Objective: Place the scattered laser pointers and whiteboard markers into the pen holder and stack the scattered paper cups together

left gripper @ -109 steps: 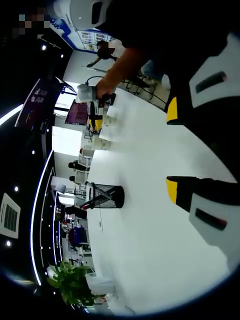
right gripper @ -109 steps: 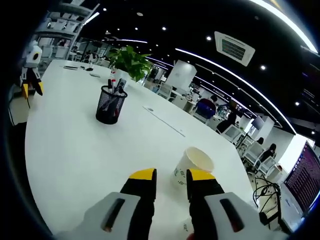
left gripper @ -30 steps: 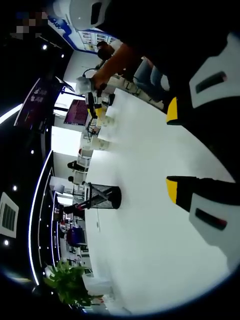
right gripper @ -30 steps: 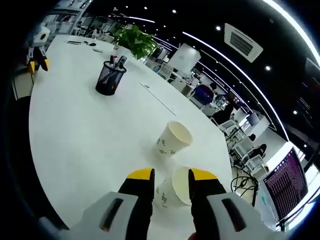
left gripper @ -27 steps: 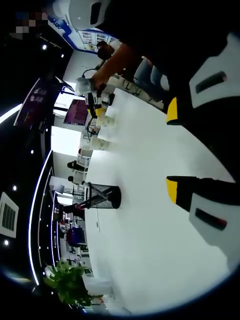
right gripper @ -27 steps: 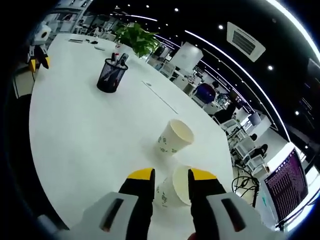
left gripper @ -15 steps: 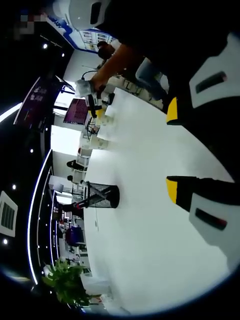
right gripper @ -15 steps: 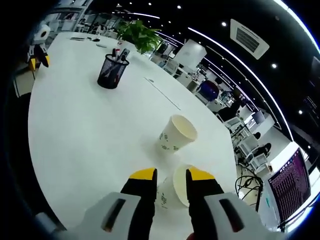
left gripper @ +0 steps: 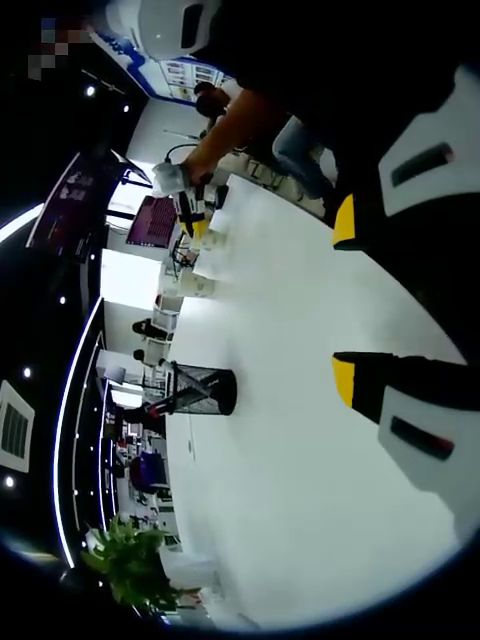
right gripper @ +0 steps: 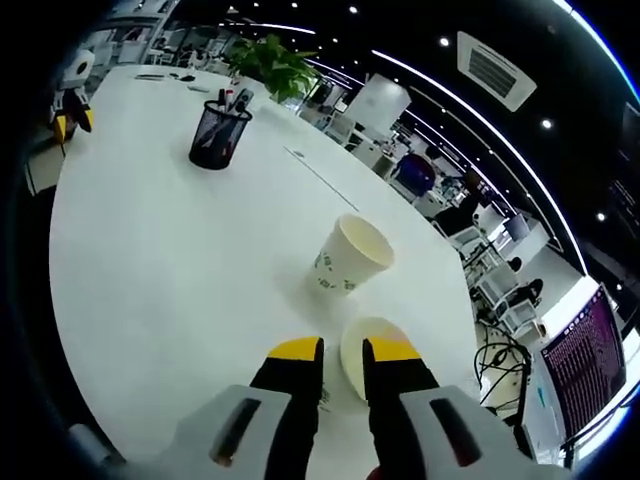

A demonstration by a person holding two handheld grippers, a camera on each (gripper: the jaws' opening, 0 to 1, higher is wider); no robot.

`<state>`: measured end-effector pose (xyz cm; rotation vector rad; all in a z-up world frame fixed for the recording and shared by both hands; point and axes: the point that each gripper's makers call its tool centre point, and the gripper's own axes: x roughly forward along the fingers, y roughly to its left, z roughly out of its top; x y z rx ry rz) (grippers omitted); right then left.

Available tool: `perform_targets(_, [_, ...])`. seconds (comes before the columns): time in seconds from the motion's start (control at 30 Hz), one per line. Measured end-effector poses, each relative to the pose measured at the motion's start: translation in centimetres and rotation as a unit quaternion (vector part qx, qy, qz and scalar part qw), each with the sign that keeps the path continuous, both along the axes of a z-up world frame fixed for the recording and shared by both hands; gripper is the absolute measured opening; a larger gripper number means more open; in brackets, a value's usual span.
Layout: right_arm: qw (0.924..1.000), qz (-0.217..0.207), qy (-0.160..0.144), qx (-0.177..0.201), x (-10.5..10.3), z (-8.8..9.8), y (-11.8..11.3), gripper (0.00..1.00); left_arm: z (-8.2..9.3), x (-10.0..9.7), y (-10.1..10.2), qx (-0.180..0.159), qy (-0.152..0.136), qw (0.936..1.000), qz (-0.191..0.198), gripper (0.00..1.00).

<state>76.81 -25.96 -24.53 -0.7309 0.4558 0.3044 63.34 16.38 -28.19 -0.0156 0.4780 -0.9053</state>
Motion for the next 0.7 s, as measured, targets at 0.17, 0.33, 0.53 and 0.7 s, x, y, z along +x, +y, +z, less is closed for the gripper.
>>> perform_targets(0.17, [1.0,-0.003,0.0,0.001,0.08,-0.15,-0.26,0.18,-0.1,-0.07,-0.12,0.002,0.001,1.0,-0.001,0.42])
perform_targets(0.33, [1.0,0.001,0.004,-0.007,0.13,-0.56,-0.28,0.16,-0.11,-0.08,-0.12,0.002,0.002,1.0,0.001,0.42])
perform_targets(0.53, [0.9999,0.006,0.002,-0.01,0.19,-0.56,-0.18,0.09,-0.15,-0.12,-0.21,0.003,0.003,1.0,0.0,0.42])
perform_targets(0.7, [0.9999,0.007,-0.001,-0.011,0.15,-0.4,-0.13,0.09,-0.2,-0.09,-0.19,0.004,0.003,1.0,0.0,0.42])
